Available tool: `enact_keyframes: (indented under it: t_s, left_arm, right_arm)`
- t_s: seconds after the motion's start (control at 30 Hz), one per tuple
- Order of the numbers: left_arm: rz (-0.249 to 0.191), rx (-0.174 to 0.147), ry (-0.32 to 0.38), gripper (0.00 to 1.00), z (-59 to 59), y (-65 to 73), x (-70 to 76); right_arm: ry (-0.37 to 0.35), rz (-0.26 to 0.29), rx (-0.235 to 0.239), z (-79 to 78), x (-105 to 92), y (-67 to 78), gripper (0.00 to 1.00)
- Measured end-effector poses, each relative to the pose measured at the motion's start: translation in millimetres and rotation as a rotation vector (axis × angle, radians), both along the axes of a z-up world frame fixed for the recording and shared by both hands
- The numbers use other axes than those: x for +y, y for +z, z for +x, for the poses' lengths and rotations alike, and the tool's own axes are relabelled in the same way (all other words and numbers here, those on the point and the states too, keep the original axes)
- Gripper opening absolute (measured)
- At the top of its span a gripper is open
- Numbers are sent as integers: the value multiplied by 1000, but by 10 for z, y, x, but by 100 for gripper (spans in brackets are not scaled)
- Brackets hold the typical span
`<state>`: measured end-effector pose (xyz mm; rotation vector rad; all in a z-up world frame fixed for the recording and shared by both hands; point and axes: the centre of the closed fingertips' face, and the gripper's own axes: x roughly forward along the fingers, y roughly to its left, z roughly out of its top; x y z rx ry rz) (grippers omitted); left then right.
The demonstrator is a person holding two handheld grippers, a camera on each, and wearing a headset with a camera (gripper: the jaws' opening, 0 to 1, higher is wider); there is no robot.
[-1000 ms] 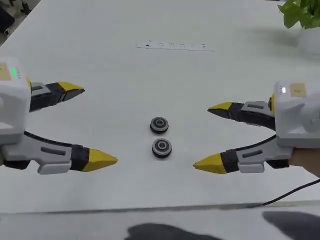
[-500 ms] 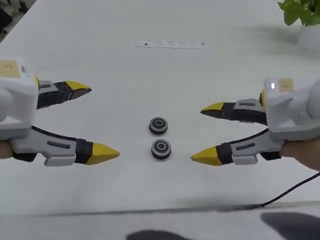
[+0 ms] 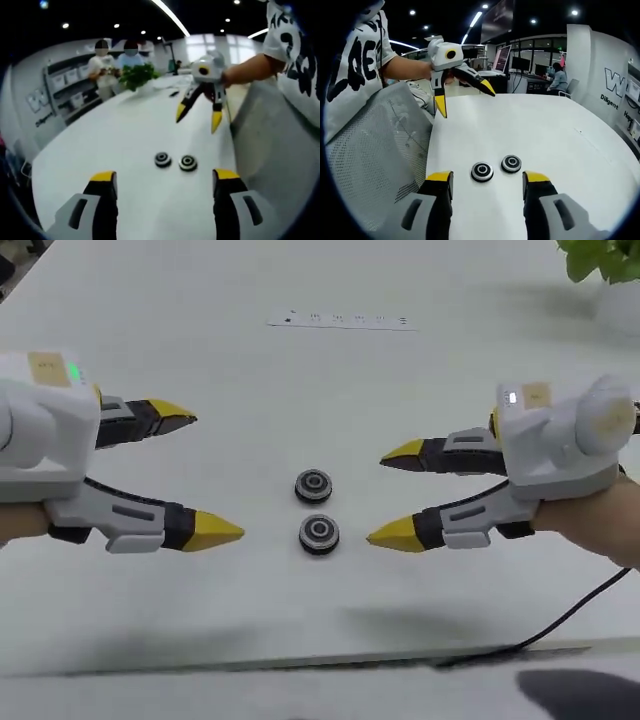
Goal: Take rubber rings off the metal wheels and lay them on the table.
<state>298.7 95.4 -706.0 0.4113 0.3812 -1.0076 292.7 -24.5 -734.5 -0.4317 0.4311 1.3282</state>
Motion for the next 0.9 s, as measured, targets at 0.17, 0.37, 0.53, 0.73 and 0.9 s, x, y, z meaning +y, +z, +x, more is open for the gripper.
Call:
enact_keyframes:
  t_s: [0.17, 0.37, 0.53, 0.73, 0.9]
  left_arm:
    - [-5, 9, -4, 79, 36, -45, -36]
    - [0, 35, -24, 77, 51, -150, -87]
    - [9, 55, -32, 75, 67, -244, -122]
    - [11, 57, -47, 68, 78, -293, -186]
    - [8, 68, -66, 66, 81, -334, -264]
  right_arm:
    - [7, 0, 23, 24, 12, -71, 49]
    - [13, -4, 36, 58, 18, -157, 45]
    - [22, -16, 53, 60, 26, -253, 43]
    - [39, -35, 69, 51, 25, -363, 41]
    - [47, -35, 80, 53, 54, -399, 39]
